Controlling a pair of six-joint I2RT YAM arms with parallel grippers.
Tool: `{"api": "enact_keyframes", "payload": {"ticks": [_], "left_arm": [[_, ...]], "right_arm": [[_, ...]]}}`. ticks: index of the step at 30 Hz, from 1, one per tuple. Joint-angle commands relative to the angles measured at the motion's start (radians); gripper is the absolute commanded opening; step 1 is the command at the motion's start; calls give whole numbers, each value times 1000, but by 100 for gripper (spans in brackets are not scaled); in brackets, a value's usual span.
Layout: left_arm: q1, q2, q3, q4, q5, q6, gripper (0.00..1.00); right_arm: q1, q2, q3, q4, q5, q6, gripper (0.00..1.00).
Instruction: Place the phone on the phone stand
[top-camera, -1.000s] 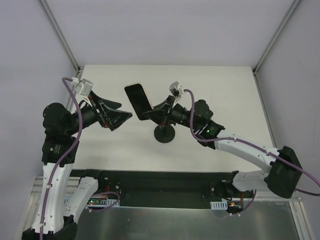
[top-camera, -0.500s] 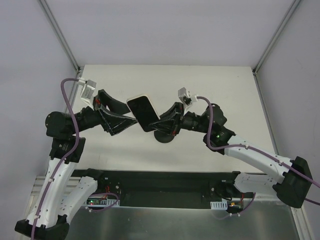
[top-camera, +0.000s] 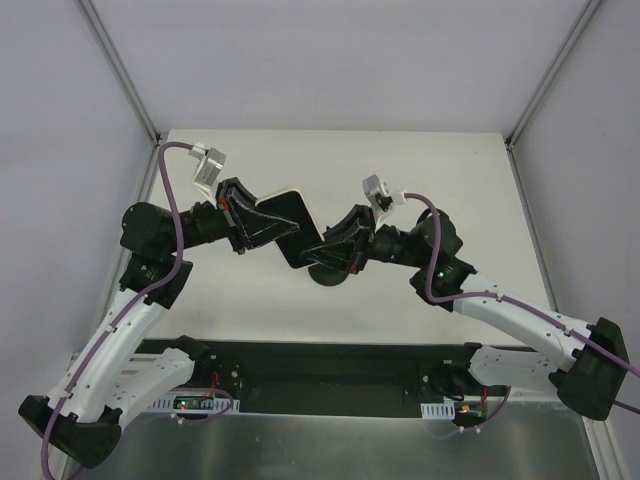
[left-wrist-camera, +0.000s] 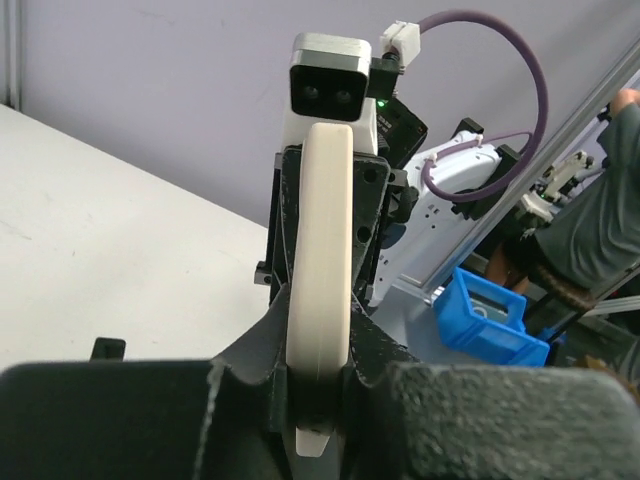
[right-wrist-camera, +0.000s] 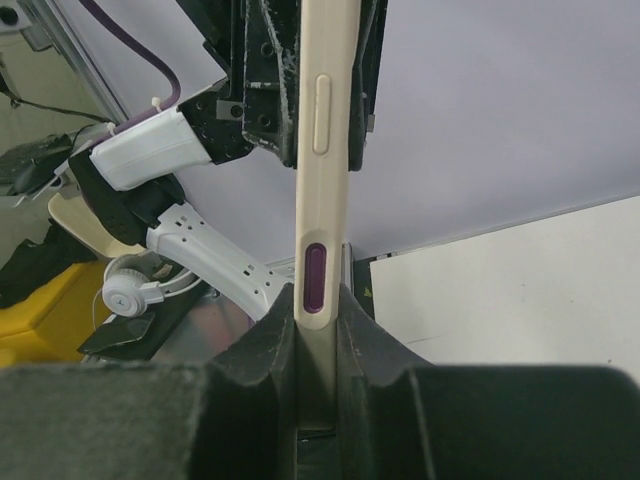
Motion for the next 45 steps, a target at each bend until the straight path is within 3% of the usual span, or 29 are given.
{"api": "enact_keyframes", "payload": {"ticks": [1, 3, 4, 7, 9, 15, 20, 22, 24, 27, 31, 35, 37, 42, 43, 45], "left_arm": [[-18, -5, 75, 73, 21, 14, 0], [-17, -5, 85, 61, 26, 12, 1], [-18, -10, 85, 56, 24, 17, 19], [-17, -22, 88, 54, 10, 14, 37], [-17, -24, 96, 50, 1, 11, 37], [-17, -4, 145, 24, 18, -6, 7], [-17, -4, 187, -109, 24, 54, 8], [-17, -7, 203, -148, 21, 83, 31], [-17, -13, 207, -166, 26, 88, 33], [-17, -15, 219, -203, 24, 104, 24], [-17, -1, 233, -229, 33, 115, 0], [-17, 7, 246, -277, 33, 146, 0], [-17, 1, 262, -317, 0, 187, 0], [-15, 50, 378, -694, -215, 304, 0], [-17, 65, 383, -717, -238, 312, 0], [-17, 70, 365, -738, -256, 307, 0]], "right_arm": [[-2, 10, 16, 130, -1, 9, 1], [-2, 12, 16, 137, -5, 12, 1], [-3, 15, 18, 139, -6, 10, 1], [-2, 19, 21, 140, -12, 13, 1], [-2, 24, 24, 139, -20, 15, 1], [-3, 30, 28, 140, -26, 16, 1], [-7, 39, 36, 136, -51, 18, 1], [-14, 42, 38, 131, -60, 19, 1], [-17, 44, 39, 125, -71, 21, 1], [-20, 55, 50, 119, -95, 26, 1], [-20, 64, 61, 117, -112, 32, 1], [-22, 70, 67, 101, -103, 32, 2], [-26, 66, 71, 75, -77, 23, 11], [-36, 61, 110, -108, -3, -53, 25], [-36, 64, 117, -134, 11, -69, 39], [-39, 76, 143, -204, 40, -88, 56]]}}
